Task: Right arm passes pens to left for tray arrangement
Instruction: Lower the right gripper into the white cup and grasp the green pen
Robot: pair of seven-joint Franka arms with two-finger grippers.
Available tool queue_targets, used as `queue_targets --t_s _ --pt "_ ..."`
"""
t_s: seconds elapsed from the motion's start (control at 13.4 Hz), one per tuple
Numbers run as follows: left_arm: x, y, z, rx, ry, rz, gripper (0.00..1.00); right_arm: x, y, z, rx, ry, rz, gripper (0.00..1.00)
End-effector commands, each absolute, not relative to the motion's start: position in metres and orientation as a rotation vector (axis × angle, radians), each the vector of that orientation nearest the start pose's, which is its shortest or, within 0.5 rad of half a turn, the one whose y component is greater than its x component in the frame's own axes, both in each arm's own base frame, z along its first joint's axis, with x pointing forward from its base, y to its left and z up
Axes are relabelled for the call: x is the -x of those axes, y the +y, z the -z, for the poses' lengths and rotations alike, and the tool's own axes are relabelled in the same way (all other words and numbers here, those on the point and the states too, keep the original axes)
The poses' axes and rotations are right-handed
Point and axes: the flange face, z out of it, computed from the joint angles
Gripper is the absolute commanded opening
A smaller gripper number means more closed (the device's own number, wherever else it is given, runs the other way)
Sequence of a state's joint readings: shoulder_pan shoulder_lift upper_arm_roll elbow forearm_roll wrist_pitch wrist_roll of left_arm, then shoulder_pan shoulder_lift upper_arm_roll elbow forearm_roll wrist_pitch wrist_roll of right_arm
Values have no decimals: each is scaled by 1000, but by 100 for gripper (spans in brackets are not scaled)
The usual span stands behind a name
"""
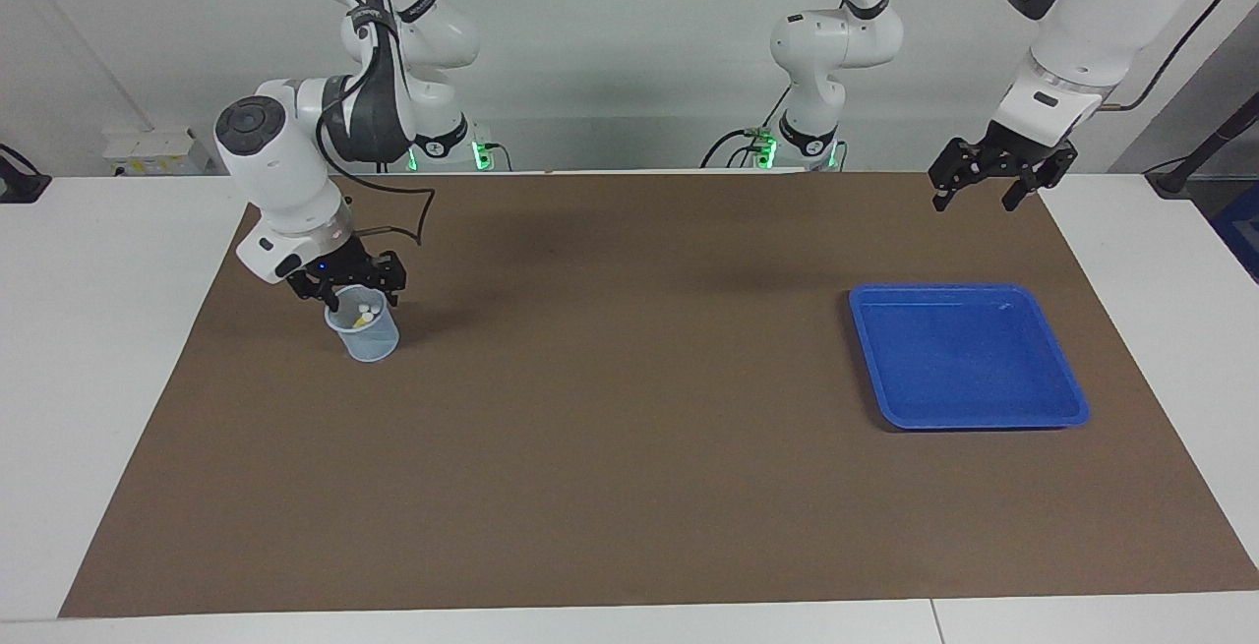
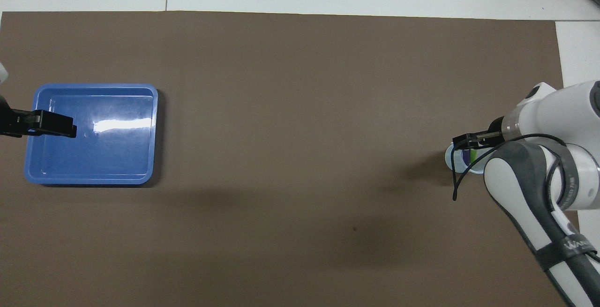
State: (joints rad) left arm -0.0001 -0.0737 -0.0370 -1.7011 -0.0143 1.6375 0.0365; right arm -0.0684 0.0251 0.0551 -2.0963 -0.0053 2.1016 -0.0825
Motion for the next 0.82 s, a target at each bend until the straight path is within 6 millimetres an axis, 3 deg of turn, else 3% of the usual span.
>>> queue_targets --t_s 0.0,0.45,0.75 --pt "-532 -21 -611 3142 122 55 100 -541 -9 -396 3140 -83 -17 87" --pt "-532 -25 -609 3144 136 70 100 -540 -18 -387 3139 -71 -34 73" --pt "-534 -26 -610 3145 138 106 100 -540 -18 -387 3139 -66 -34 56"
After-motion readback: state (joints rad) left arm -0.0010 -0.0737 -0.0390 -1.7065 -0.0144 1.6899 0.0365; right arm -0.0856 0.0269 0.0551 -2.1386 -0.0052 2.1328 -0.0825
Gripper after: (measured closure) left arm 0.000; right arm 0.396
